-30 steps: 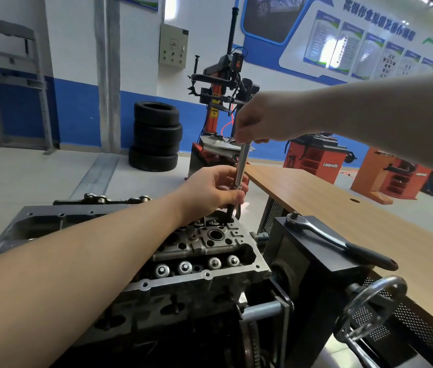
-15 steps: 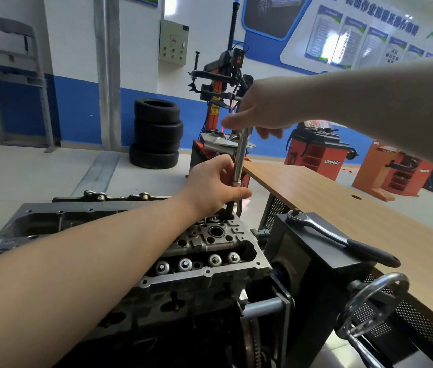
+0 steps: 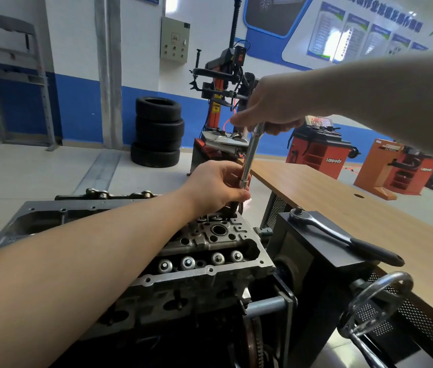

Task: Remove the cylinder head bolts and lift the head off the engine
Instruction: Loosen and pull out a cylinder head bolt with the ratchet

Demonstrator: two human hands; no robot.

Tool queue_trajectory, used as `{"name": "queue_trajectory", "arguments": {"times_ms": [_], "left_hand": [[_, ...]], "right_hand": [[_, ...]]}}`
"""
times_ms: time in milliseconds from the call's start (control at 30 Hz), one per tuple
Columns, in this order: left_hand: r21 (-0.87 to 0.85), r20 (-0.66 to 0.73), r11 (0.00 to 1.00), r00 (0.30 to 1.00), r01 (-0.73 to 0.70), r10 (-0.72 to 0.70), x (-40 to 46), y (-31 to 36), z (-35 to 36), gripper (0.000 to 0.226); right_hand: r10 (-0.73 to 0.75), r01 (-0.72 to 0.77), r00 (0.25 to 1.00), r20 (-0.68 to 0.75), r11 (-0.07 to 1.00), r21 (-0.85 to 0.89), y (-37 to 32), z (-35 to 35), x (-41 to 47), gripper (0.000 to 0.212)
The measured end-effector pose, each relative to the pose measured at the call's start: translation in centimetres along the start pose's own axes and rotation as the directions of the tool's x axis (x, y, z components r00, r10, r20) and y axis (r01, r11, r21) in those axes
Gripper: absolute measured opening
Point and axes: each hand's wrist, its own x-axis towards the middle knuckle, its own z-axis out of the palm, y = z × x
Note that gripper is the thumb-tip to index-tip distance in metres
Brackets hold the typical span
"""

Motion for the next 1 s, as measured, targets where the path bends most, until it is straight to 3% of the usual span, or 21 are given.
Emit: {"name": "queue_trajectory", "arguments": {"times_ms": [67,167,367,500,567,700,767,867,1000], "left_hand": [[0.049,-0.051,0.999,0.999,-0.008,0.010,0.0,0.2,0.4,0.039],[0.095,-0.057,0.995,0.998,-0.012,0.017,0.0,0.3,0.5,0.039],[-0.248,0.178,0.966,0.983,0.078,-0.034,-0.3,0.0,-0.9,0.034],[-0.211,0.149,0.976,0.989,0.049,-0.017,-0.4,0.1,-1.0,0.030],[-0.177,0.111,0.983,0.994,0.041,-0.022,-0.3,0.3,-0.7,0.027],[-0.095,0.046,0.995,0.998,0.041,-0.037,-0.1,0.7,-0.2,0.033],[-0.019,0.021,1.000,1.000,0.022,-0.022,-0.2,0.8,0.0,0.033],[0.066,-0.013,0.998,1.000,-0.006,0.007,-0.3,1.1,0.1,0.031],[0.096,-0.099,0.995,0.995,-0.018,0.028,-0.3,0.9,-0.2,0.025]], "right_hand": [[0.025,-0.029,0.999,-0.029,0.990,-0.136,-0.4,0.5,-0.1,0.055],[0.032,-0.041,0.997,-0.070,0.991,-0.131,-0.8,0.7,-0.4,0.049],[-0.118,0.102,0.988,-0.101,0.983,-0.151,-0.9,1.4,-0.9,0.035],[-0.224,0.213,0.969,-0.101,0.971,-0.107,-0.7,1.6,-1.5,0.020],[-0.174,0.166,0.979,-0.106,0.983,-0.078,-0.5,1.4,-1.3,0.016],[0.162,-0.162,0.986,0.028,0.987,0.003,-0.7,0.8,-0.4,0.056],[0.203,-0.203,0.979,0.035,0.979,-0.011,-0.7,1.1,0.0,0.060],[0.103,-0.103,0.995,-0.016,0.994,-0.028,-0.5,1.5,0.3,0.052],[-0.160,0.159,0.987,0.017,0.986,0.040,-0.4,1.0,-0.9,0.014]]}}
